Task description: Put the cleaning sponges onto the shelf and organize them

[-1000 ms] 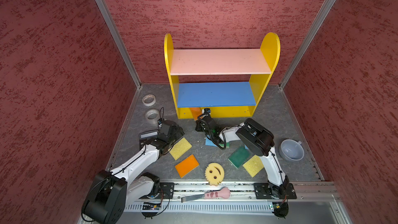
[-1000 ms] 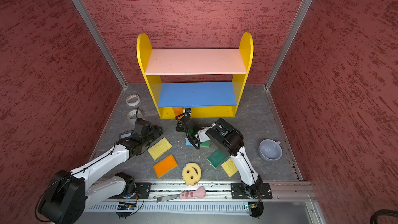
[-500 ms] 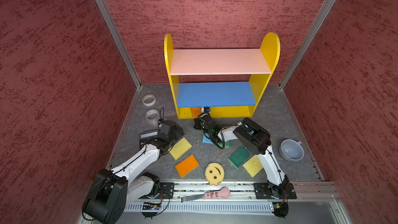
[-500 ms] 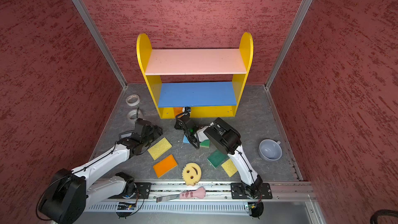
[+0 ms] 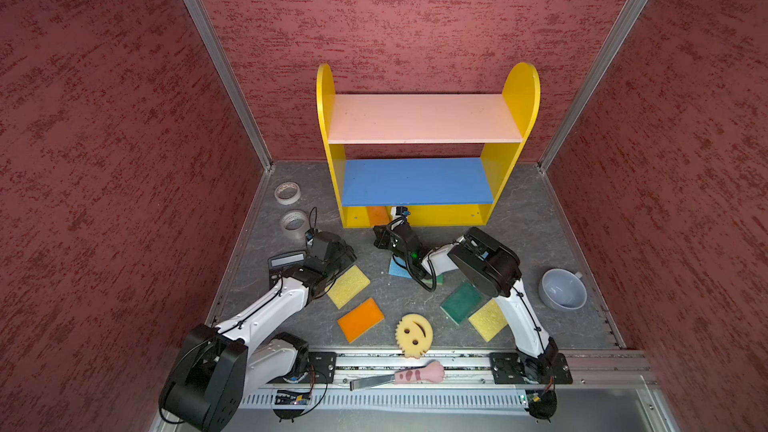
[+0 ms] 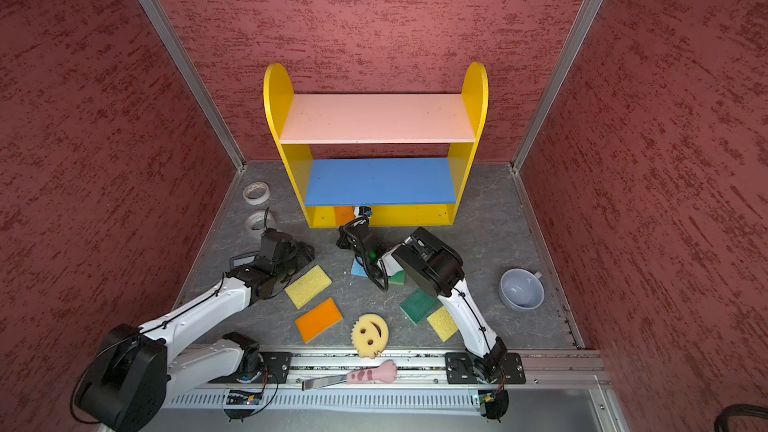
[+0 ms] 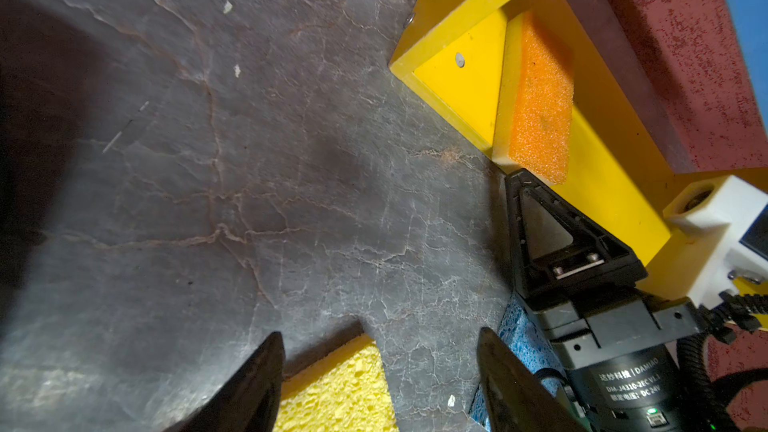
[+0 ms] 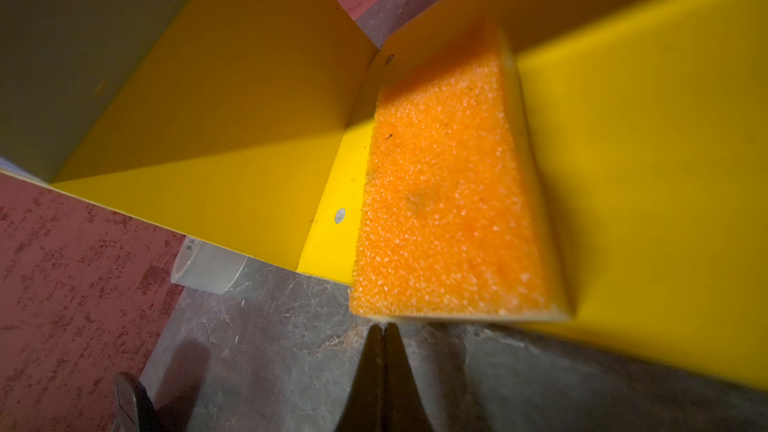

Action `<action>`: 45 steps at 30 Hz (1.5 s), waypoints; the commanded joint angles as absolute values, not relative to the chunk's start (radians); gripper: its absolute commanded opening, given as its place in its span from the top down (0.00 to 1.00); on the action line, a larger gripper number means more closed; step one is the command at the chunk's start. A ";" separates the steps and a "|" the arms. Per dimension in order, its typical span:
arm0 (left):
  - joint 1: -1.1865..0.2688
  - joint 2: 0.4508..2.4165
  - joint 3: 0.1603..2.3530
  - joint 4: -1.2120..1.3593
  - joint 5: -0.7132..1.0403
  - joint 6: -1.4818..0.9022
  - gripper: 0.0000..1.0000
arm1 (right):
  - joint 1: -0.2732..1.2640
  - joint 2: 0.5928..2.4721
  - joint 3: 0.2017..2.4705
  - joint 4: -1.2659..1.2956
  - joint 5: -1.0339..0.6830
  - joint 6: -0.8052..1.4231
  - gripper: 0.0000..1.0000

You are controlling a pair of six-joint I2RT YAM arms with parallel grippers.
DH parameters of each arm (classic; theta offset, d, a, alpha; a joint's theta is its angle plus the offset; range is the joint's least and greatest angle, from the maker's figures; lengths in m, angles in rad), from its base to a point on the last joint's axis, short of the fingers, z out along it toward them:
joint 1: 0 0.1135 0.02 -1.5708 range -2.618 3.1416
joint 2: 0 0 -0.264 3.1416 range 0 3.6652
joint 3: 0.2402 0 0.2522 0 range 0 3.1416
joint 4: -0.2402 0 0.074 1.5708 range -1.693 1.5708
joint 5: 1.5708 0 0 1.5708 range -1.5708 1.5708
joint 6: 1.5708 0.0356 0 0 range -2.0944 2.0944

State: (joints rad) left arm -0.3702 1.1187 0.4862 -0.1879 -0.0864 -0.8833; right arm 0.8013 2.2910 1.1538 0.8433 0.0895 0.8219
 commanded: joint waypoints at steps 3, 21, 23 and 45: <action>-0.368 1.136 0.488 -0.163 -0.084 -0.884 0.27 | 0.798 2.329 1.120 0.805 0.079 0.889 0.99; -0.373 1.150 0.491 -0.163 -0.081 -0.886 0.27 | 0.798 2.391 1.285 0.670 0.116 0.899 0.99; -0.373 1.155 0.493 -0.160 -0.079 -0.886 0.27 | 0.798 2.390 1.284 0.673 0.111 0.894 0.99; -0.376 1.209 0.551 -0.099 -0.028 -0.853 0.76 | 0.780 2.054 1.021 0.574 0.131 0.830 0.99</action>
State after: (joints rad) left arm -0.3721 1.2327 0.5327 -0.1101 -0.0269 -0.8749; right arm 0.7860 2.0975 0.9924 0.6163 0.1204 0.8566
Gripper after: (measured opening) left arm 0.241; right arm 0.041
